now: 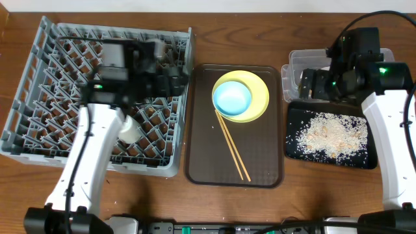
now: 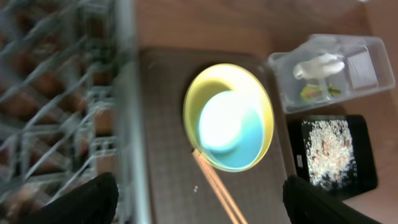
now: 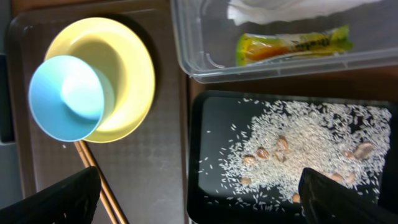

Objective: Sort waste into correct bins and load items into the dishwasher
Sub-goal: 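Reach the left gripper to the blue bowl on the yellow plate and grasp it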

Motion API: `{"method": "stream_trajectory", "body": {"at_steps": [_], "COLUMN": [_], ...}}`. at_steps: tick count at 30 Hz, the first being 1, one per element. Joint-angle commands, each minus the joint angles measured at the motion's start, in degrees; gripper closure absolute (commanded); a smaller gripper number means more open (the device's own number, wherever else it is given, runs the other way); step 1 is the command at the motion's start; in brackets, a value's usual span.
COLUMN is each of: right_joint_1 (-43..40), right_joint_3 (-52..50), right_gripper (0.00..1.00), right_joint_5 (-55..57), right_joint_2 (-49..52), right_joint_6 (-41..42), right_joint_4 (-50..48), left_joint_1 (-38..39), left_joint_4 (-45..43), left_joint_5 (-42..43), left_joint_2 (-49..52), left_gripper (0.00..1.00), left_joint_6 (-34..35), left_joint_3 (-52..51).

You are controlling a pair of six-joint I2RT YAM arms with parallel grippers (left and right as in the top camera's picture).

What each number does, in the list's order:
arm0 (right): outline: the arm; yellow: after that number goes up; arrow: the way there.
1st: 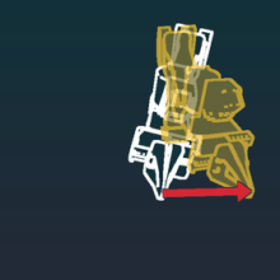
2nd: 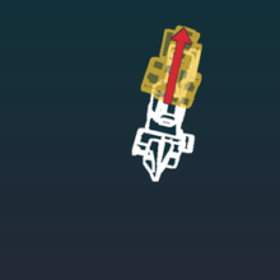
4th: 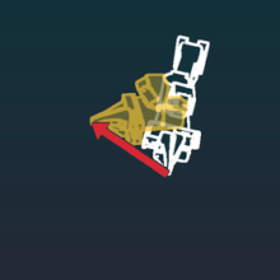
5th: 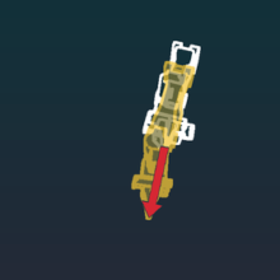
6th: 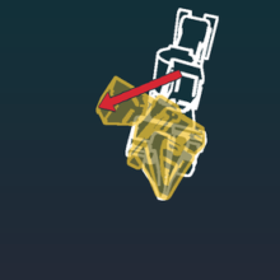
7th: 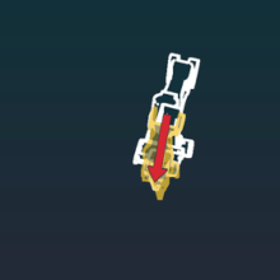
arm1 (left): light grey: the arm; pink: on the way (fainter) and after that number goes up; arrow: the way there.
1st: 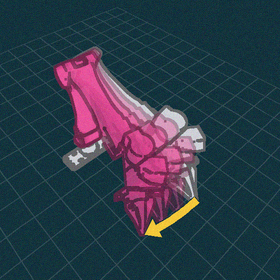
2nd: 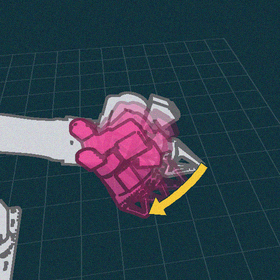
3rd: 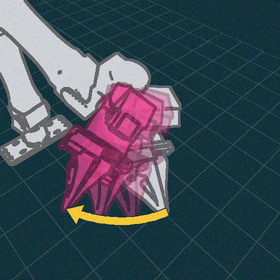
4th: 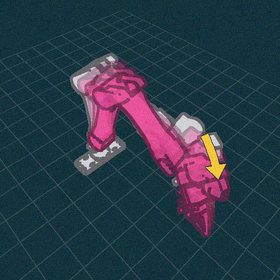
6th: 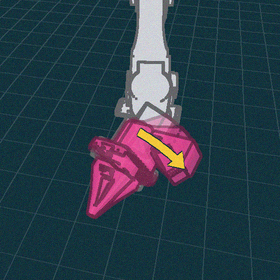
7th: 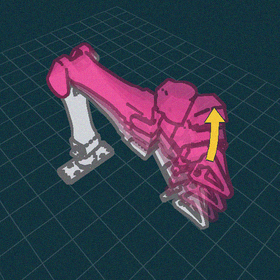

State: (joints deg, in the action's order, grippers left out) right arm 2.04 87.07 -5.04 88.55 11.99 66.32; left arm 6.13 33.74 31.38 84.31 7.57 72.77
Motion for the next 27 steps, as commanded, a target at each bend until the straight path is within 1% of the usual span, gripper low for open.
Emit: {"method": "stream_trajectory", "body": {"at_steps": [1, 4, 8, 12, 19, 20, 22, 25, 27], "right_joint_1": [-3.1, -6.3, -10.9, -12.6, -12.7, -12.7, -12.7, -12.7, -12.7], "right_joint_3": [0.9, 0.9, 0.9, 0.9, 0.8, 0.8, 0.8, 0.8, 0.8], "right_gripper": [0.01, 0.01, 0.01, 0.01, 0.01, 0.01, 0.01, 0.01, 0.01], "right_joint_5": [3.8, 4.5, 1.0, 0.0, 0.1, 0.1, 0.1, 0.1, 0.1], "right_joint_2": [-0.2, -0.2, -0.2, -0.2, -0.2, -0.2, -0.2, -0.2, -0.2], "right_joint_6": [4.2, 6.3, 6.6, 6.6, 5.5, 5.5, 5.5, 5.5, 5.5], "right_joint_4": [0.9, 1.4, 1.7, 2.0, 2.6, 2.7, 2.7, 2.8, 3.1], "left_joint_1": [7.7, 13.9, 20.5, 24.5, 30.1, 31.9, 32.7, 33.2, 33.2], "left_joint_4": [-5.7, -9.7, -10.7, -12.1, -17.2, -17.4, -17.2, -16.9, -16.7], "left_joint_5": [-6.6, -15.7, -22.4, -23.4, -23.5, -23.5, -23.5, -23.5, -23.5], "left_joint_2": [1.2, 2.6, 7.6, 14.4, 24.4, 27.8, 29.7, 32.3, 32.8], "left_gripper": [0.13, 0.13, 0.13, 0.13, 0.14, 0.16, 0.21, 0.32, 0.47], "left_joint_6": [4.7, 7.3, 7.3, 6.2, 5.6, 4.9, 5.0, 5.0, 5.0], "left_joint_3": [0.1, 0.4, 4.3, 8.3, 8.3, 8.3, 8.3, 8.2, 8.2]}}
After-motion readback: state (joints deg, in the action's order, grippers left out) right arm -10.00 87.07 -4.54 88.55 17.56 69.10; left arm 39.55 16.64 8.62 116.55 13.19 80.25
